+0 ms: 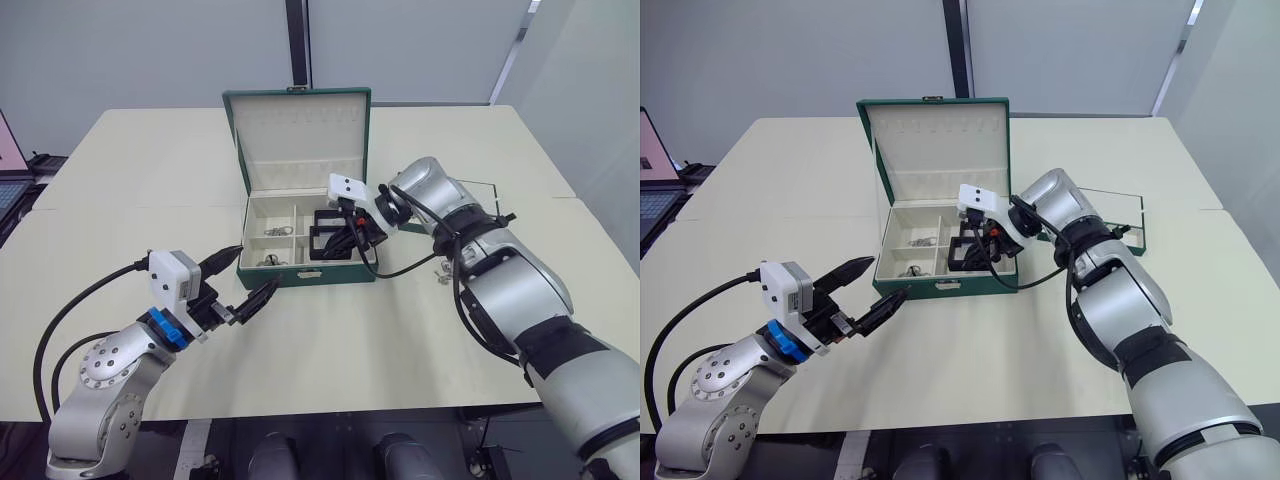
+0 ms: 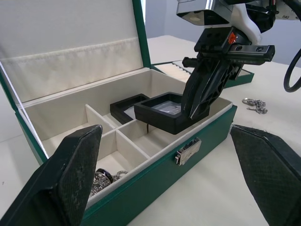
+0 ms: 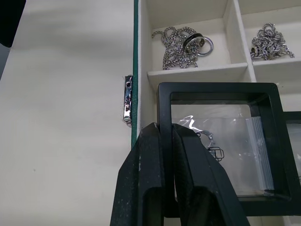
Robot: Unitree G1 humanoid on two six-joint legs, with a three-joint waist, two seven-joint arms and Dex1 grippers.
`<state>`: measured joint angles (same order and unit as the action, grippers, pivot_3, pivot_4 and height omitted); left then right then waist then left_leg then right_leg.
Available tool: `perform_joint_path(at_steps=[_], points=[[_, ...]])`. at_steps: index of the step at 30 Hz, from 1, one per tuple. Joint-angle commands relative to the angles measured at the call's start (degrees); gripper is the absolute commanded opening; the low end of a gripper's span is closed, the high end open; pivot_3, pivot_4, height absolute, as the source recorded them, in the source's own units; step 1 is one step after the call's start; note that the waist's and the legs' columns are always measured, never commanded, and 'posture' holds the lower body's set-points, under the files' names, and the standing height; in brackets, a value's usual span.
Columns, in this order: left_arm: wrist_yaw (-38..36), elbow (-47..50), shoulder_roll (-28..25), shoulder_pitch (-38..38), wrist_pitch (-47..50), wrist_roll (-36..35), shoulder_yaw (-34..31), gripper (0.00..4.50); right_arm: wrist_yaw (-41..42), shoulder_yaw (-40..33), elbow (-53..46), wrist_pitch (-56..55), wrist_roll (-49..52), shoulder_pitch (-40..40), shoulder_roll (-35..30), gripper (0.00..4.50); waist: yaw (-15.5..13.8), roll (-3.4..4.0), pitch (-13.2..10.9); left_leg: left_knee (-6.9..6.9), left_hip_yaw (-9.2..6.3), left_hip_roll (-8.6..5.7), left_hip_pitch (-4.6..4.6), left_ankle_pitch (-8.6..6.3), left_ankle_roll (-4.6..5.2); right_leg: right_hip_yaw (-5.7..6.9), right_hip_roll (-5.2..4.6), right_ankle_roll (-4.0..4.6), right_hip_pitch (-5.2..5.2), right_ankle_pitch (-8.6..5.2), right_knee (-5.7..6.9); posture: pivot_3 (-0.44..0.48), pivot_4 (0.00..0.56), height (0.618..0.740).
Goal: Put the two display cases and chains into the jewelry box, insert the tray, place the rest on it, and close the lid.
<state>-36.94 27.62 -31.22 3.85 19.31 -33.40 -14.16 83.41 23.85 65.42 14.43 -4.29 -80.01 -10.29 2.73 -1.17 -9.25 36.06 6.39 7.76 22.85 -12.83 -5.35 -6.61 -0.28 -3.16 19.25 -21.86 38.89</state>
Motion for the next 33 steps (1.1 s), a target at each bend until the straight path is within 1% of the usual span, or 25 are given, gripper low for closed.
perform_joint_path(at_steps=[1, 21, 23, 25, 29, 33], points=[[-0.07, 2.41, 0.2, -0.16, -1.25, 0.1, 0.12, 4.5, -0.28, -1.63, 0.13, -1.13, -0.8, -1.58, 0.29, 0.02, 0.11, 0.0, 0.0, 0.0, 0.0, 0.0, 0.0, 0.0, 0.0, -0.01, 0.0, 0.0, 0.0, 0.0, 0.0, 0.0, 0.15, 0.74], [-0.12, 2.04, 0.48, -0.71, -1.39, 1.09, 1.84, 4.5, -1.17, -3.13, 2.01, -2.68, -3.53, -0.85, 0.39, 0.02, 0.38, 0.0, 0.0, 0.0, 0.0, 0.0, 0.0, 0.0, 0.0, -0.01, 0.0, 0.0, 0.0, 0.0, 0.01, 0.0, 0.15, 0.74], [-0.16, 2.04, 0.44, -0.58, -1.47, 1.12, 1.76, 4.5, -1.08, -3.52, 2.11, -2.38, -3.53, -0.97, 0.51, 0.73, 0.38, 0.0, 0.0, 0.0, 0.0, 0.0, 0.0, 0.0, 0.0, -0.01, 0.0, 0.0, 0.0, 0.0, 0.01, 0.0, 0.15, 0.74], [-0.2, 2.02, 0.39, -0.5, -1.51, 1.1, 1.68, 4.5, -0.91, -3.91, 2.1, -2.15, -3.48, -1.16, 0.58, 1.12, 0.42, 0.0, 0.0, 0.0, 0.01, 0.0, 0.0, 0.0, 0.0, -0.02, 0.0, 0.0, 0.0, 0.0, 0.01, 0.0, 0.15, 0.74], [-0.28, 1.82, 0.3, -0.57, -1.6, 1.08, 1.65, 4.5, 0.25, -5.01, 1.52, -1.21, -2.58, -2.16, 0.51, 2.12, 0.46, 0.0, 0.0, 0.0, 0.01, 0.0, 0.0, 0.0, 0.0, -0.03, 0.0, 0.0, 0.0, 0.0, 0.01, 0.0, 0.15, 0.74], [-0.47, 1.01, 0.24, -1.34, -1.69, 1.17, 1.89, 4.5, 0.76, -6.33, 0.96, -0.61, -2.36, -2.89, 0.41, 3.2, 0.52, 0.0, 0.0, 0.0, 0.01, 0.0, 0.0, 0.0, 0.0, -0.02, 0.0, 0.0, 0.0, 0.0, 0.01, 0.0, 0.15, 0.74]])
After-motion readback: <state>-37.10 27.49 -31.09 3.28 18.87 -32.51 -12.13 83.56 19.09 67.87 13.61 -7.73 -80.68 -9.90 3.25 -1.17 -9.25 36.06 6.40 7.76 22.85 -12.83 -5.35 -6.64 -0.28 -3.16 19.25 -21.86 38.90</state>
